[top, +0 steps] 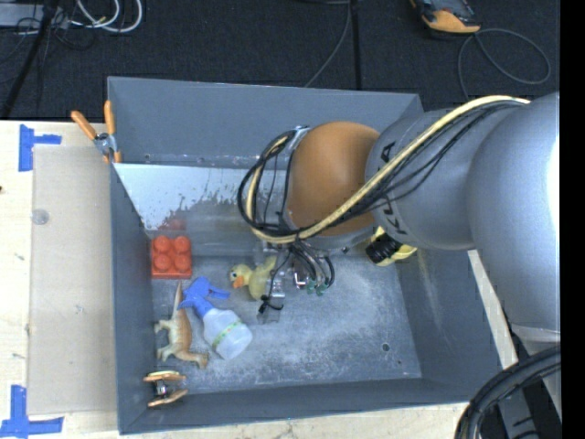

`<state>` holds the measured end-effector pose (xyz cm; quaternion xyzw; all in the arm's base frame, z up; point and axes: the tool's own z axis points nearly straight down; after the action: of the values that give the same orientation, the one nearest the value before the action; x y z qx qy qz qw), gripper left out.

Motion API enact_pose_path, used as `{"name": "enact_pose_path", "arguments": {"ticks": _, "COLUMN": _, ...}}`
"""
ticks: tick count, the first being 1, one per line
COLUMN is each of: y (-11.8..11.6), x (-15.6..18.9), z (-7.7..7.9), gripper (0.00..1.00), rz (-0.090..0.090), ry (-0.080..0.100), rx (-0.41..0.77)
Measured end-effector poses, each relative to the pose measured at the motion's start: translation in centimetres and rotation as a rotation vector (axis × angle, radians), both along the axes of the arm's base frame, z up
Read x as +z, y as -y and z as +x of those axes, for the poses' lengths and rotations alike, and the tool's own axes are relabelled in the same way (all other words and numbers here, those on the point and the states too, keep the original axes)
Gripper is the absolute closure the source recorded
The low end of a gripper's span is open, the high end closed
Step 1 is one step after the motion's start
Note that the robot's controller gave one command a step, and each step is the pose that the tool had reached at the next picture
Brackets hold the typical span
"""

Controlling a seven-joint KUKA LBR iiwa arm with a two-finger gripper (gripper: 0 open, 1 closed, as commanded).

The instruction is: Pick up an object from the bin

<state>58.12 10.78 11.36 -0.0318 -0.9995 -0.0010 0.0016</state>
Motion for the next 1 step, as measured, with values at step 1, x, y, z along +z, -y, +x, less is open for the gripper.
{"name": "enact_pose_path", "arguments": {"ticks": 1, "y": 1.23, "x": -2.45, "z": 0.55, "gripper": 1.0, "rz": -0.004, "ry": -0.007, "rx": -0.166}}
